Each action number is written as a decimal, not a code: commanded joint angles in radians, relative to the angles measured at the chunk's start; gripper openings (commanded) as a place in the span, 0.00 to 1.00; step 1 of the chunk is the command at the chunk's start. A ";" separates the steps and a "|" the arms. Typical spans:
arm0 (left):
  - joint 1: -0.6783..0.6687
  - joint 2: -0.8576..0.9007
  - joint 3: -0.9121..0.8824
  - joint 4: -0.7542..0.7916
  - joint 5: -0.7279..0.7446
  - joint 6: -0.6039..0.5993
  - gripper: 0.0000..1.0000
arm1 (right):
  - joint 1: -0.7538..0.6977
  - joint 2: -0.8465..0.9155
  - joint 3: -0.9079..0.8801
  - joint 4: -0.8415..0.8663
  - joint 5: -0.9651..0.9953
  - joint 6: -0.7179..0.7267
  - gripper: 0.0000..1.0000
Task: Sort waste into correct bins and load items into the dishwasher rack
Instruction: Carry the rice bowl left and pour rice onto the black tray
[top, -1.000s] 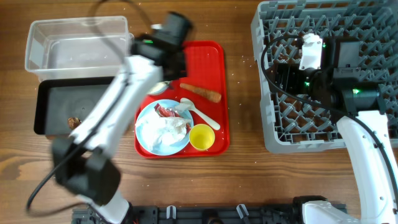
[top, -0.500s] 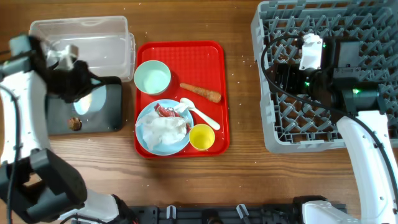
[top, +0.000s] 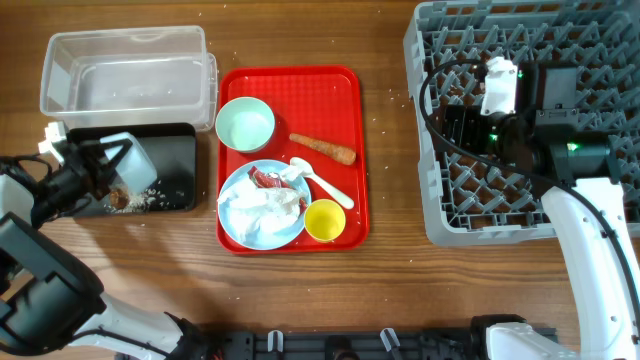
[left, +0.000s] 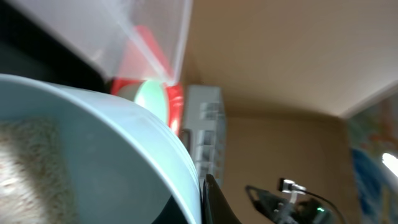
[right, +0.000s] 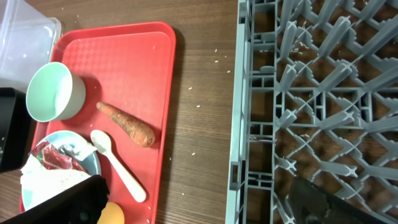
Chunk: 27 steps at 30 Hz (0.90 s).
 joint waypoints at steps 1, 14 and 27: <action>0.017 0.029 -0.006 0.021 0.205 0.000 0.04 | -0.004 0.009 0.007 -0.013 0.010 0.014 0.96; 0.117 0.028 -0.006 0.015 0.204 -0.224 0.04 | -0.004 0.009 0.007 -0.012 0.009 0.013 0.96; 0.108 0.022 -0.006 0.027 0.204 -0.332 0.04 | -0.004 0.009 0.007 -0.009 0.010 0.011 0.96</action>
